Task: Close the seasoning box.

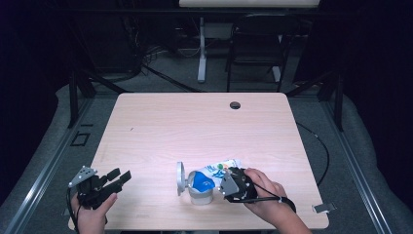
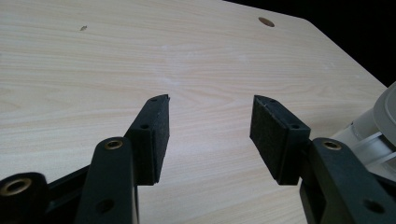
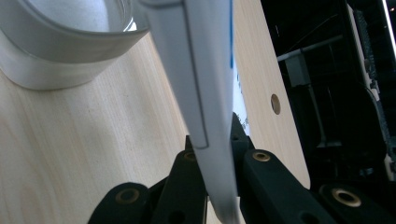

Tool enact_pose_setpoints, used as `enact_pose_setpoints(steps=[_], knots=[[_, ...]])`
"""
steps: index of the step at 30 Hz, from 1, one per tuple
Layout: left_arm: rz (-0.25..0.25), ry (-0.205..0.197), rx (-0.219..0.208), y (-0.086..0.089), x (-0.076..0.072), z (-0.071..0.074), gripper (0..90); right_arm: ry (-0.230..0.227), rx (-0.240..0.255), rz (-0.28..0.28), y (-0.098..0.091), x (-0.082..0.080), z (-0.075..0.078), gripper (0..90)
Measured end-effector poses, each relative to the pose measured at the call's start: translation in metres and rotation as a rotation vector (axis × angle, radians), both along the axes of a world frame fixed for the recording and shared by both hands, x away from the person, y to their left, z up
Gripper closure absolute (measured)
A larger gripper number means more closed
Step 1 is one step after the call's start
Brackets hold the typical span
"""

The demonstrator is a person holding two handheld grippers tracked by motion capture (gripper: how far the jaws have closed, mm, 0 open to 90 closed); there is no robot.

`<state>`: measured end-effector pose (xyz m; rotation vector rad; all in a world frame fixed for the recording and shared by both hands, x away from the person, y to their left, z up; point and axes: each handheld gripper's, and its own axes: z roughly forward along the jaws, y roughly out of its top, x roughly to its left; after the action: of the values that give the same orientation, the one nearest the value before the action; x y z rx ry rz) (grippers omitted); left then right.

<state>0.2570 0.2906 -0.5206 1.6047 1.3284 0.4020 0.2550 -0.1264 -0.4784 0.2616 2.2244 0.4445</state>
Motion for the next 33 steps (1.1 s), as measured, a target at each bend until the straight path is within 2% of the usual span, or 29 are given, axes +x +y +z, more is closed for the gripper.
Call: enact_pose_setpoints(steps=[10, 11, 15, 17, 20, 22, 23, 25, 33], knots=[[-0.001, 0.003, -0.002, -0.001, 0.001, -0.001, 48.0, 0.029, 0.084, -0.03, -0.006, 0.002, 0.001, 89.7], [-0.002, 0.004, -0.001, -0.001, 0.001, -0.001, 48.1, 0.033, 0.117, -0.027, -0.006, 0.003, 0.0, 89.7], [-0.004, 0.006, -0.002, -0.002, 0.001, -0.001, 48.1, 0.045, 0.116, -0.044, -0.009, 0.004, 0.001, 89.7], [-0.006, 0.003, 0.001, -0.003, 0.002, -0.001, 48.0, 0.055, 0.155, -0.046, -0.01, 0.005, -0.001, 89.7], [-0.005, 0.005, 0.001, -0.003, 0.002, -0.001, 48.0, 0.063, 0.174, -0.052, -0.011, 0.006, 0.001, 89.7], [-0.007, 0.007, 0.004, -0.004, 0.002, -0.002, 48.0, 0.074, 0.201, -0.059, -0.013, 0.007, 0.001, 89.7], [-0.008, 0.006, 0.006, -0.004, 0.002, -0.002, 48.0, 0.077, 0.232, -0.06, -0.014, 0.008, 0.0, 89.8], [-0.013, 0.005, 0.008, -0.006, 0.002, -0.001, 47.9, 0.083, 0.245, -0.07, -0.015, 0.009, 0.001, 89.8], [-0.024, 0.006, 0.019, -0.009, 0.002, -0.001, 48.0, 0.116, 0.358, -0.106, -0.025, 0.013, -0.003, 89.8]])
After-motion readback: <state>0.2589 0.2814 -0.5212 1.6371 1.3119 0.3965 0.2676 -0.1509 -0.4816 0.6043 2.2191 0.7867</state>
